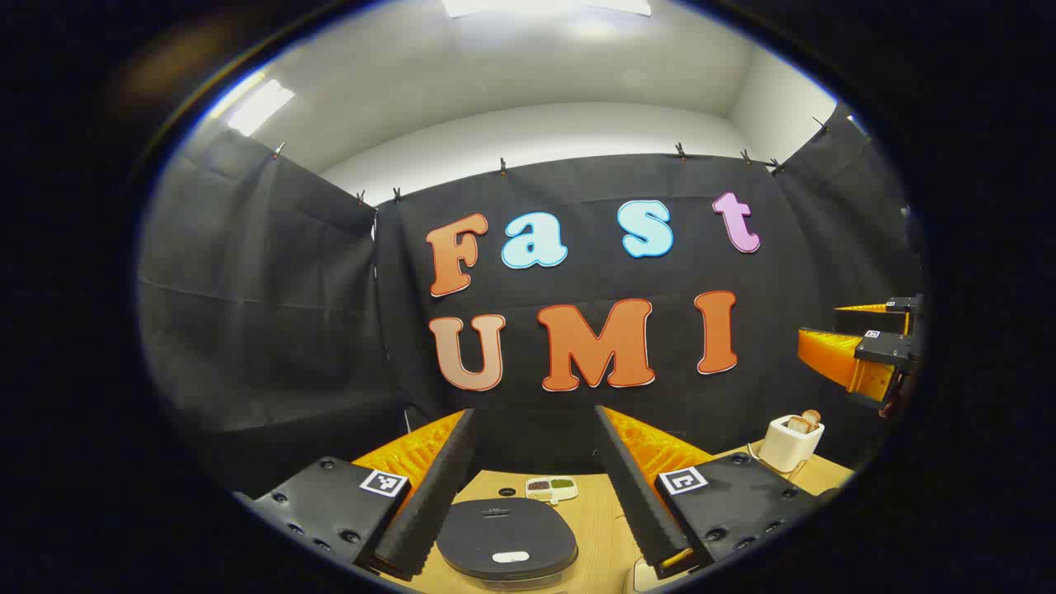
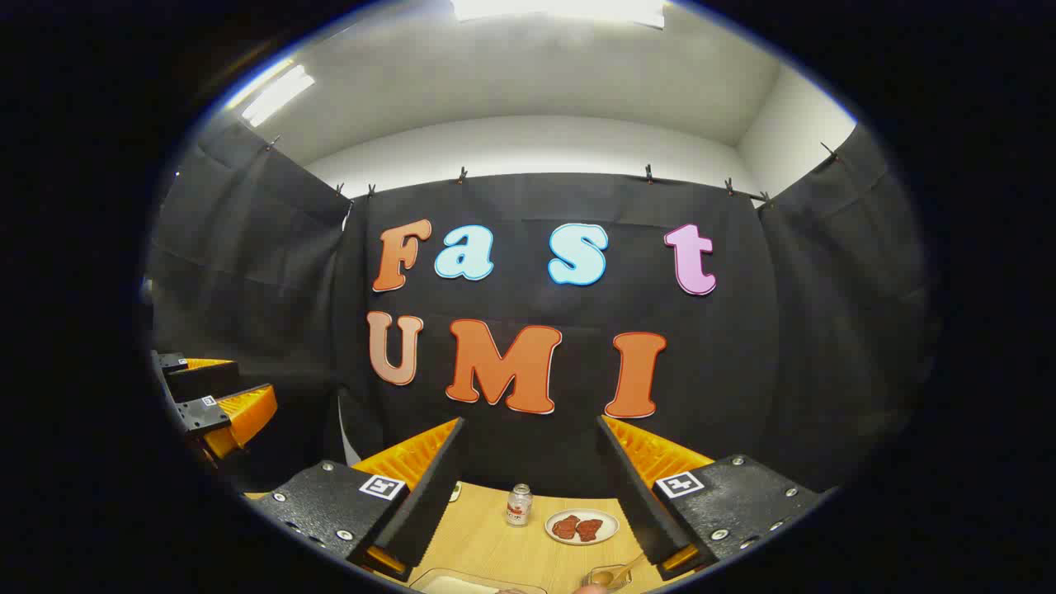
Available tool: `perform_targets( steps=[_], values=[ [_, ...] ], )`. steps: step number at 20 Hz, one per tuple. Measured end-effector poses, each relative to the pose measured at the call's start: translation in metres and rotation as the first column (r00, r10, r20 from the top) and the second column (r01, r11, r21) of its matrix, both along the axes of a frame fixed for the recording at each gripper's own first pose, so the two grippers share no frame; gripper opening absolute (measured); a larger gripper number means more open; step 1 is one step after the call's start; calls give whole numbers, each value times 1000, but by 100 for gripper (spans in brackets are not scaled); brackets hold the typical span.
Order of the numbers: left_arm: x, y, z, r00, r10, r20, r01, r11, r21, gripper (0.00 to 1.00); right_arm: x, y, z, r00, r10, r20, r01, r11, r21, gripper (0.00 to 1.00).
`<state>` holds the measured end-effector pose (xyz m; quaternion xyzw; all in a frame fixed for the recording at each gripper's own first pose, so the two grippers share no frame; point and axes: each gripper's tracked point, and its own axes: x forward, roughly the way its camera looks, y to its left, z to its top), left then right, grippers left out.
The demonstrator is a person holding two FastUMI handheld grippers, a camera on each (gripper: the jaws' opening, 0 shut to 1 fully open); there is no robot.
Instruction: Close the left gripper, press the button to open the rice cooker; take a wooden spoon from the chopstick holder with the right hand, scoop a spoonful of rice and pour it into the rice cooker, then put the wooden spoon back into the chopstick holder.
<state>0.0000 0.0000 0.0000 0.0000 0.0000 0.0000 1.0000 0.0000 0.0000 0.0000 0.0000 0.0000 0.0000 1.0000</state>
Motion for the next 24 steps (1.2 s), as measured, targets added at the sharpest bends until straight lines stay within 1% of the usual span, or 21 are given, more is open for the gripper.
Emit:
perform_targets(
  steps=[1,3,4,5,6,7,10,14,15,16,17,24],
  values=[
    [1,3,-1,1000,-8,1,8,1000,-4,99,0,1,1,1000,-14,1,14,1000,-3,95],
    [6,11,-4,1000,-11,-4,11,1000,-13,91,1,7,3,1000,-31,3,31,1000,-7,95],
    [6,15,-5,1000,-11,-6,11,1000,-18,99,2,10,4,999,-32,4,32,999,-8,97],
    [7,19,-6,1000,-12,-7,11,1000,-24,91,3,13,2,999,-34,-3,34,999,-11,96],
    [7,22,-7,1000,-10,-11,10,1000,-30,99,4,17,0,999,-36,-10,36,999,-14,96],
    [7,24,-9,1000,-9,-13,8,999,-32,91,5,20,0,999,-32,-12,32,999,-15,96],
    [10,30,-11,1000,-4,-21,3,999,-35,91,9,30,2,1000,-23,-12,22,1000,-21,94],
    [12,36,-12,1000,16,-22,-17,999,-39,99,12,35,2,1000,-8,-9,8,1000,-18,94],
    [12,38,-14,999,20,-25,-21,999,-40,95,13,35,1,1000,-8,-11,8,1000,-17,94],
    [12,38,-13,999,22,-29,-23,999,-41,95,14,35,0,1000,-7,-13,7,1000,-17,96],
    [12,37,-15,999,25,-31,-26,999,-41,95,15,34,0,1000,-10,-13,10,1000,-15,94],
    [12,32,-14,999,36,-38,-37,999,-31,96,17,23,-2,1000,-13,1,13,1000,-11,94]
  ],
)
